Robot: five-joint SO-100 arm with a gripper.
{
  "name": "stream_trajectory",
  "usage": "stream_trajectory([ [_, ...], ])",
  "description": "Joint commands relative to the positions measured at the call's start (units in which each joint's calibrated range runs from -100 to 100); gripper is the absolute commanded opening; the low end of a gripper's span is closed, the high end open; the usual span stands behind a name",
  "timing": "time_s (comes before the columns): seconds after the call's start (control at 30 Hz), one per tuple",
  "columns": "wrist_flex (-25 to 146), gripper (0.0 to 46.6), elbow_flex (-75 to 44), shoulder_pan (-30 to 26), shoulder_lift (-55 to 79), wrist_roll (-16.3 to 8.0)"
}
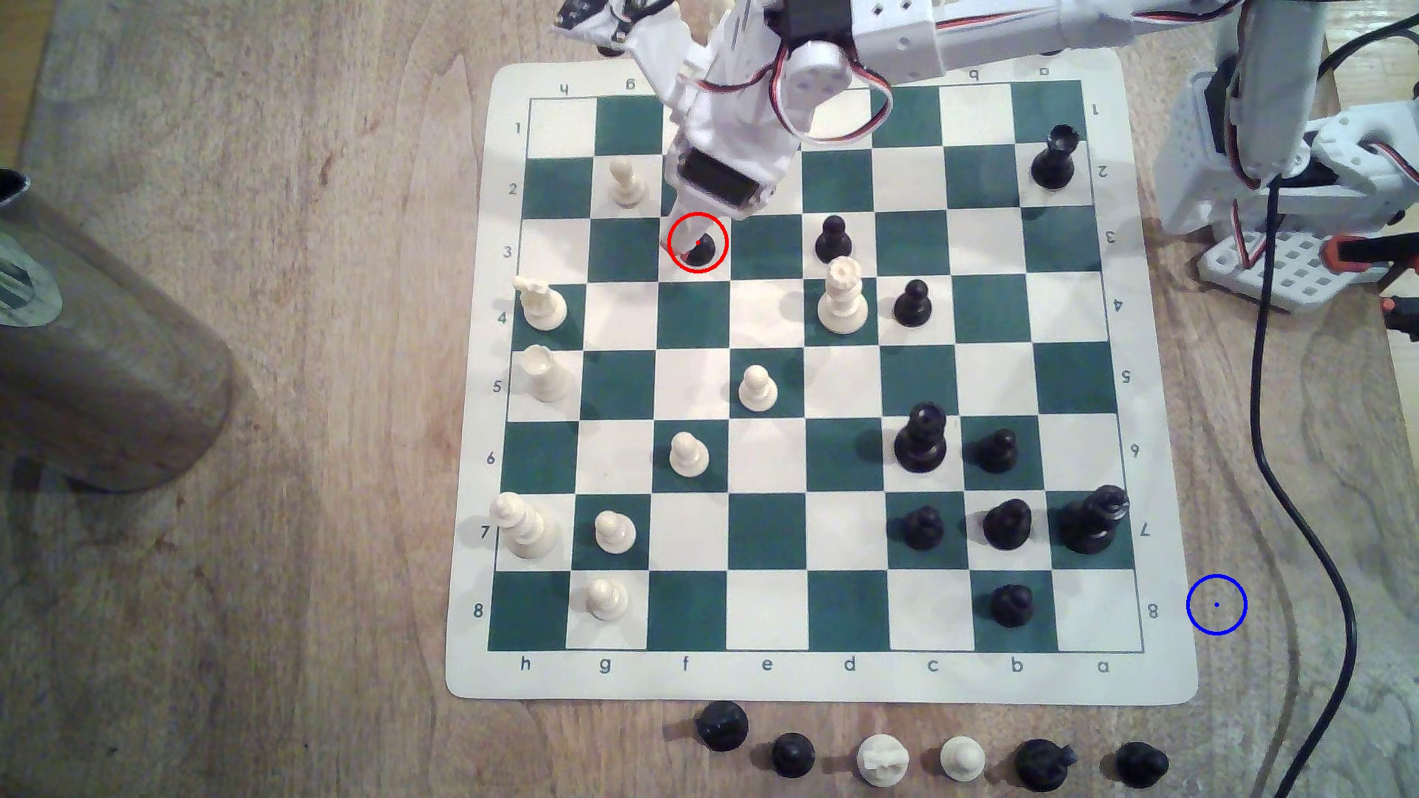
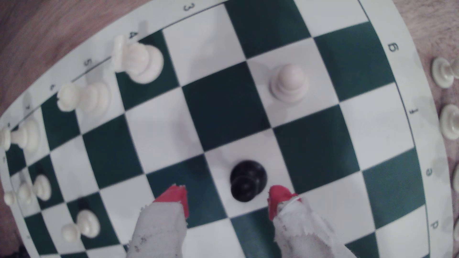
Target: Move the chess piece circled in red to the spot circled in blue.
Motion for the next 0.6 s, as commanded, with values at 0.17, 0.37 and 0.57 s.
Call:
stream_trajectory([
  [0.17, -2.46, 16.5, -4.65, 0.34, 1.27, 0.1],
  [0.37, -3.2, 16.3, -5.56, 0.65, 2.88, 0.2],
  [0.57, -3.37, 15.4, -5.83, 0.5, 4.15, -0.05],
])
